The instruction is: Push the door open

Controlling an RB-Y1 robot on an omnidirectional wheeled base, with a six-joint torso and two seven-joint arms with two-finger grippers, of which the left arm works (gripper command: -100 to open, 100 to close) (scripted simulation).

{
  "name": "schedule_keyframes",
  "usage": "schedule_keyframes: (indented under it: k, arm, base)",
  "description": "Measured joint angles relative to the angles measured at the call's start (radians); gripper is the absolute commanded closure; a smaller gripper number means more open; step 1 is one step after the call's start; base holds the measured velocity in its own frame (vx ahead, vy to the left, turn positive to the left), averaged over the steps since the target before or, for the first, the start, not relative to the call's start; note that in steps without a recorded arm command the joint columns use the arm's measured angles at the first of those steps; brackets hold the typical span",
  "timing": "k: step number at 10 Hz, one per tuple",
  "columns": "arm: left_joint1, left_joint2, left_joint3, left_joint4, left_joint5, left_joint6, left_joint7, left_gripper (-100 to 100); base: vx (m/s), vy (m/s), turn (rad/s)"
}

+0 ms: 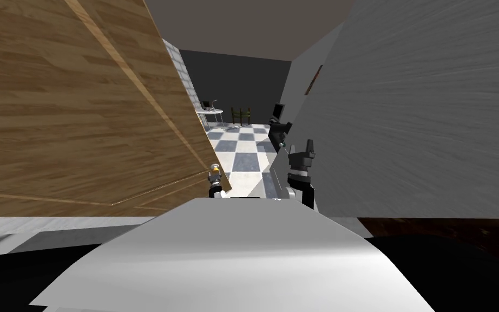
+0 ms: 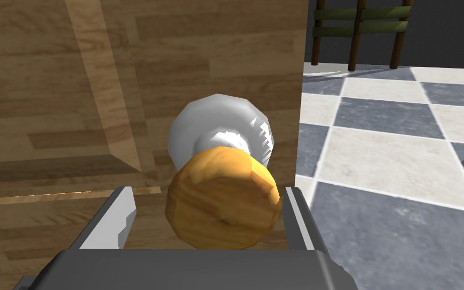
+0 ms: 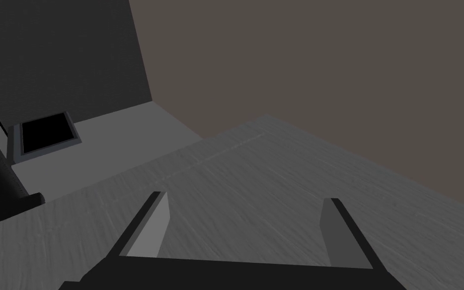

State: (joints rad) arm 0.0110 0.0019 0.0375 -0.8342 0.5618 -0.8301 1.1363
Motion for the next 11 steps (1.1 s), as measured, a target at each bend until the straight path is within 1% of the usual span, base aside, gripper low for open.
schedule_keyframes:
  k: [1,2,3,4,5,6,7,8,9,10,11]
  arm:
    - [-0.002,-0.010,0.011,-0.004,0.006,0.001,-0.007,100]
    - [0.003,-0.014,0.023,-0.014,0.012,0.006,-0.011,100]
    - [0.002,-0.019,0.037,-0.012,0.018,0.001,-0.012,100]
    - [-0.005,-0.024,0.048,-0.003,0.023,-0.008,-0.012,100]
    - [-0.007,-0.023,0.050,-0.003,0.024,-0.011,-0.012,100]
    - [-0.001,-0.018,0.058,-0.014,0.030,-0.001,-0.021,100]
    - [-0.002,-0.006,0.063,-0.005,0.035,0.001,-0.022,100]
    - [-0.020,0.008,0.070,0.028,0.040,-0.011,-0.013,100]
    - [-0.019,0.014,0.075,0.024,0.042,-0.018,-0.011,100]
    - [-0.014,0.014,0.084,0.010,0.048,-0.015,-0.019,100]
    - [0.006,0.012,0.092,-0.020,0.053,-0.003,-0.031,100]
  base:
    - [0.234,-0.035,0.075]
    - [0.232,-0.049,0.068]
    - [0.201,-0.037,0.088]
    - [0.086,-0.009,0.031]
    - [0.139,-0.012,0.024]
    - [0.190,-0.002,0.058]
    - [0.208,0.020,0.048]
    - [0.131,0.010,0.018]
    - [0.158,0.013,0.063]
    - [0.198,0.006,0.043]
    - [0.208,0.003,0.060]
